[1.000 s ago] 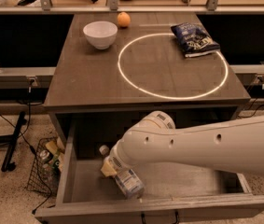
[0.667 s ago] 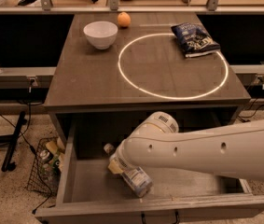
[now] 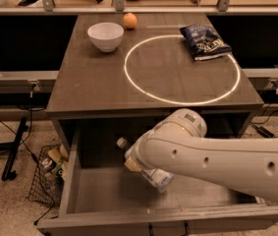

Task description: Pick blue plastic bottle from top drawer and place on counter

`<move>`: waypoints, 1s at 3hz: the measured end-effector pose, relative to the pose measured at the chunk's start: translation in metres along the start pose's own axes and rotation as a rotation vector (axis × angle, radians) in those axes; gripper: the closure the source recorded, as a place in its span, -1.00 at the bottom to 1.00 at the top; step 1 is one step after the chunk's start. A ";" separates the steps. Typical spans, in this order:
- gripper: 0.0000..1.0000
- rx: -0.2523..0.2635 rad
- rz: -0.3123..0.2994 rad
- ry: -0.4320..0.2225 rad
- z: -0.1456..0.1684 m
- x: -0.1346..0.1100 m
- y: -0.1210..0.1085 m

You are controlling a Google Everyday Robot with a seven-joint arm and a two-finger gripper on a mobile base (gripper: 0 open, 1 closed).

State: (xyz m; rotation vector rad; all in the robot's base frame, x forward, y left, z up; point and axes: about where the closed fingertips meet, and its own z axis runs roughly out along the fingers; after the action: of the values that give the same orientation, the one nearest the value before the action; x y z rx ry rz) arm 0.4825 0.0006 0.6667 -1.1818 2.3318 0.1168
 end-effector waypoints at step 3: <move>1.00 -0.146 -0.143 0.124 -0.089 0.023 -0.060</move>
Offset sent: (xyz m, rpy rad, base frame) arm -0.0008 -0.0738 0.0632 -0.1952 0.0528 0.4502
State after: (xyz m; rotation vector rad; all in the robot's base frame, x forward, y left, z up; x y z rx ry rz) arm 0.4813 -0.0796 0.7416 -1.4613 2.3695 0.1702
